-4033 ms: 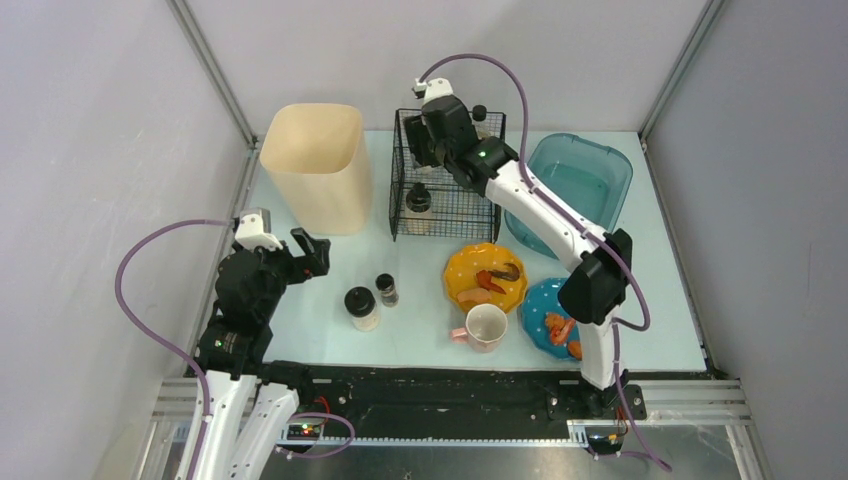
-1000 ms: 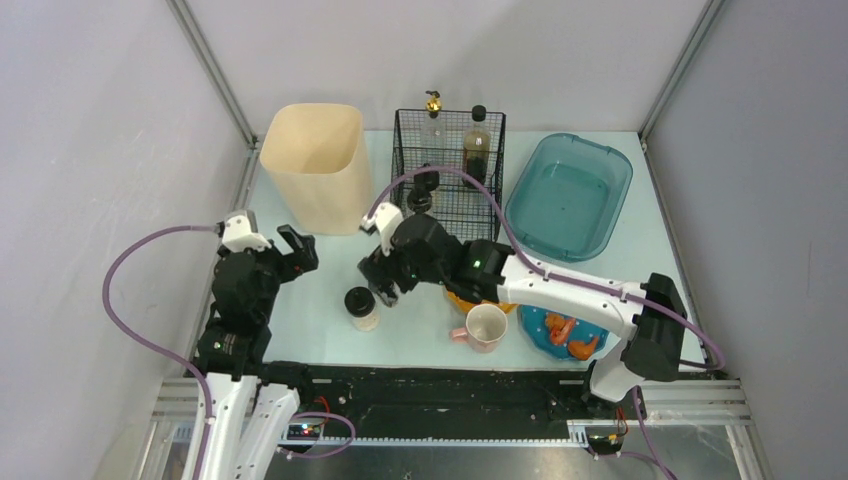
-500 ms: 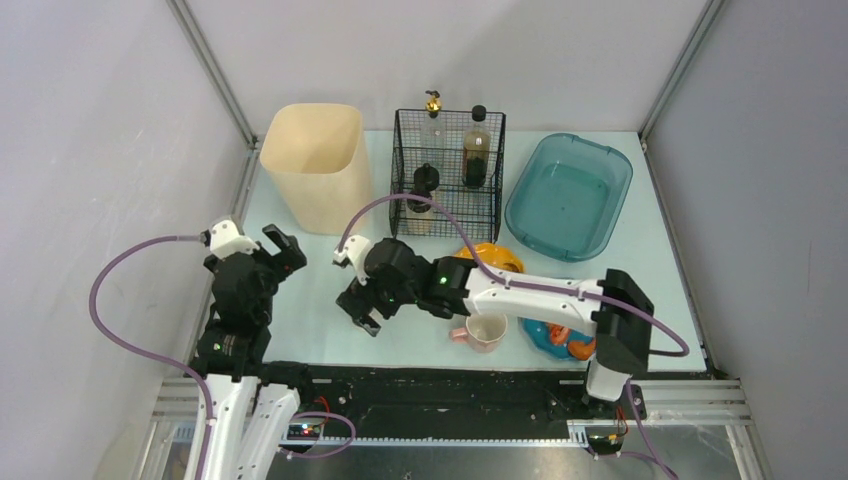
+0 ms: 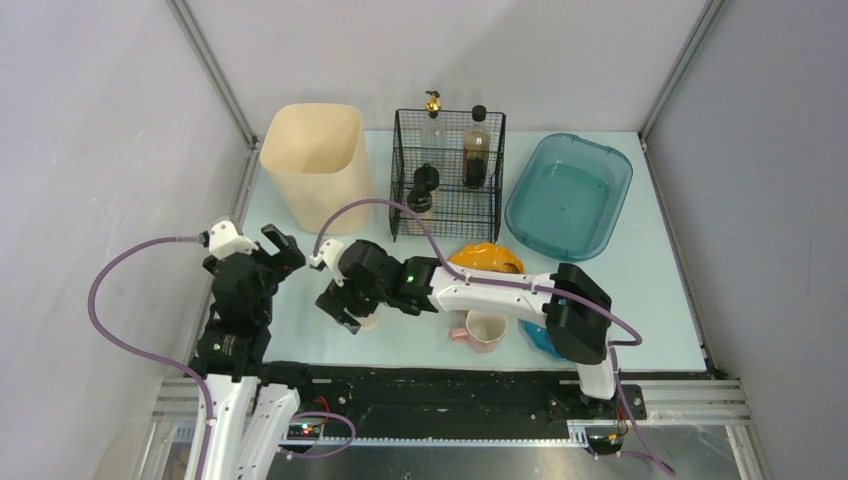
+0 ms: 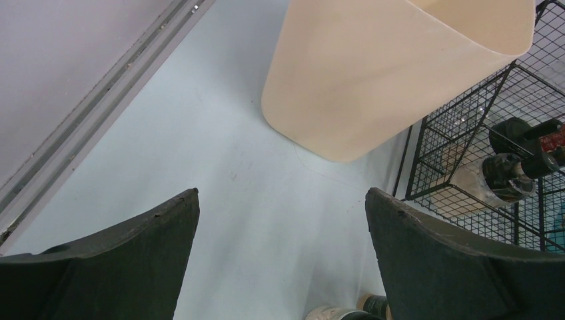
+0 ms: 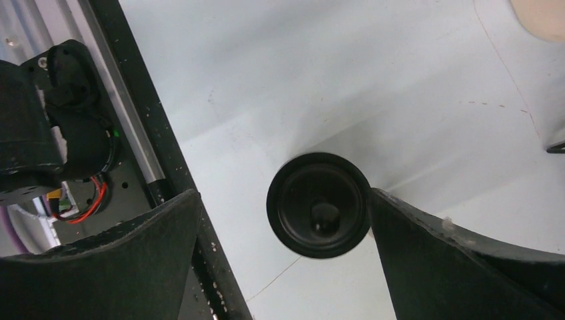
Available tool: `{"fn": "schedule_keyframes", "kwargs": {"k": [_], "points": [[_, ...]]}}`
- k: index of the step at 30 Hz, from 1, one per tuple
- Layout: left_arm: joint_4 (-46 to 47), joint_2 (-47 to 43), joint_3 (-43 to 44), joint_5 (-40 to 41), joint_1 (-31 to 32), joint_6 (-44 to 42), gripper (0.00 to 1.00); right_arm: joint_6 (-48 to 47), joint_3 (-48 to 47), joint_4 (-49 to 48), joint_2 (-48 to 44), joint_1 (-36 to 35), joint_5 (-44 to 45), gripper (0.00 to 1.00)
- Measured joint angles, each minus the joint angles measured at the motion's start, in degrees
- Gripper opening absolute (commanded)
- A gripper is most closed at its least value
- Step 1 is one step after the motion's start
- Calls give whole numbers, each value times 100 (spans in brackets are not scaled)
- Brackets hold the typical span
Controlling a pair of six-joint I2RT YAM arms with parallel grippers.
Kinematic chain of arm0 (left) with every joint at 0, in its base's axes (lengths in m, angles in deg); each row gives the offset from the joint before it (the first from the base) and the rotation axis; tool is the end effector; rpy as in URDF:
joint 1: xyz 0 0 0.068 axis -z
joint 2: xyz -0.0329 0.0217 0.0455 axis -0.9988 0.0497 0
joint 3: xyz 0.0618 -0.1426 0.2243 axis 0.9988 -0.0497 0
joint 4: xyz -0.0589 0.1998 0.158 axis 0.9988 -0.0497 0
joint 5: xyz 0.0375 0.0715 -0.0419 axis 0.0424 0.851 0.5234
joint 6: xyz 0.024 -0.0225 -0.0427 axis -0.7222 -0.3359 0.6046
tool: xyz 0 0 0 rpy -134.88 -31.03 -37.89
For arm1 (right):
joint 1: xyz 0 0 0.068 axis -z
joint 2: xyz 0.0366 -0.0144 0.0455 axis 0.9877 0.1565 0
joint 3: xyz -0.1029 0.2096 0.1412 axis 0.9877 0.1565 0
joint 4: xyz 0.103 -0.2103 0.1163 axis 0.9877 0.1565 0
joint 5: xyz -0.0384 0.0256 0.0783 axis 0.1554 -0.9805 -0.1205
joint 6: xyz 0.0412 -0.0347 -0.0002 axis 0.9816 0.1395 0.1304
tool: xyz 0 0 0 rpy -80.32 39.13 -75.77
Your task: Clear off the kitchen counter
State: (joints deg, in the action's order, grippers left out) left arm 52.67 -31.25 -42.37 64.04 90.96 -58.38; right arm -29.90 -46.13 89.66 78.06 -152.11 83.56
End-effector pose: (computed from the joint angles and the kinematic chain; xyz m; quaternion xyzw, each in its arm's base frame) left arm 0.1115 0.0043 0.3188 -0.2304 0.7643 -0.0057 0.6023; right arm 0.1461 0.4247 0.2732 -0.5032 0.7471 0.2537 0.3526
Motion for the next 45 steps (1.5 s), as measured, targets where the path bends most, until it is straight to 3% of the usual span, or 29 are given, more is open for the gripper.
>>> {"fn": "schedule_keyframes", "kwargs": {"k": [12,45], "points": [[-2,7,0,-13,-7,2,98,-125,-271,-184,455,15,151,100],[-4,131,0,-151,-42,0,98,-149,138,-651,254,-31,909,100]]}}
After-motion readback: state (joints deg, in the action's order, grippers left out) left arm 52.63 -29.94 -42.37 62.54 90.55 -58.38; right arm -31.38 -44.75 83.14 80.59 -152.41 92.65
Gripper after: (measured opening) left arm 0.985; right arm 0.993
